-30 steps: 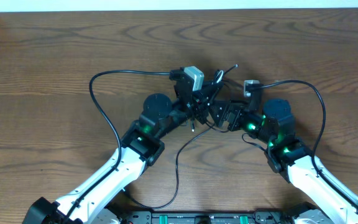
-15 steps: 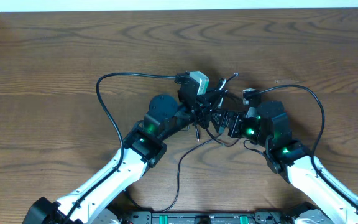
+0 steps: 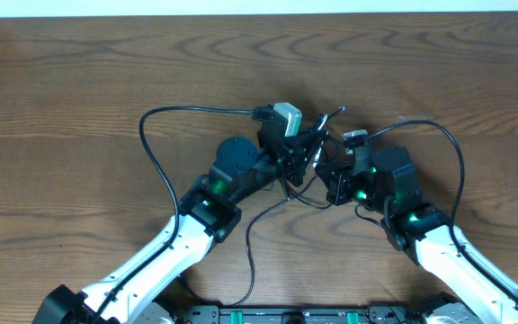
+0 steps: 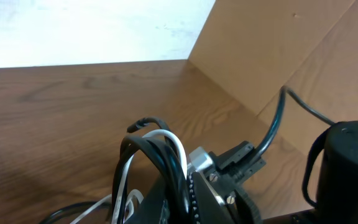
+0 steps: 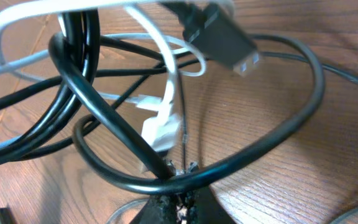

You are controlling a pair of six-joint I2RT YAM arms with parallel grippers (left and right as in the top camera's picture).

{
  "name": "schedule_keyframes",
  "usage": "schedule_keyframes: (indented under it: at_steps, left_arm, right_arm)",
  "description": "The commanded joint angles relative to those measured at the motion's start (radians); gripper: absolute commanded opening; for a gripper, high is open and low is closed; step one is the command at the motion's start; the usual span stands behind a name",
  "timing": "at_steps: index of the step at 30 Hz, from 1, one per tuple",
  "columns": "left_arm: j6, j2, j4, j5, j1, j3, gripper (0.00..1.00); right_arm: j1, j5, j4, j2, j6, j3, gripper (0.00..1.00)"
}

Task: Untangle cables

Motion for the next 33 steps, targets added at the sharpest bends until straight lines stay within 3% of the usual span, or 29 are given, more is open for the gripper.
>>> schedule_keyframes:
  at_steps: [1, 5, 11, 18, 25, 33]
  left_arm:
    - [0.099, -0.003, -0.061, -0.132, -0.002, 0.021, 0.08]
    - [0.143, -0.003, -0.189, -0.342, -0.002, 0.021, 0.08]
    - [0.142, -0.003, -0.281, -0.504, -0.002, 0.021, 0.07]
    - [0.143, -0.003, -0.331, -0.703, 0.003, 0.021, 0.07]
    - [0.146, -0.003, -0.411, -0.719, 0.103, 0.021, 0.08]
    - [0.146, -0.003, -0.418, -0.719, 0.200, 0.021, 0.08]
  right_arm:
    - [-0.003, -0.030, -0.001, -0.018, -0.022, 0.000, 0.01]
    - [-0.059, -0.128, -0.002, -0.089, -0.022, 0.000, 0.01]
    - [-0.182, -0.262, -0.025, -0.254, -0.022, 0.000, 0.01]
    - [-0.435, -0.266, -0.163, -0.515, -0.023, 0.000, 0.01]
    - [-0.692, -0.270, -0.199, -0.570, 0.015, 0.000, 0.01]
    - [-0.876, -0.270, -0.230, -0.570, 0.015, 0.000, 0.01]
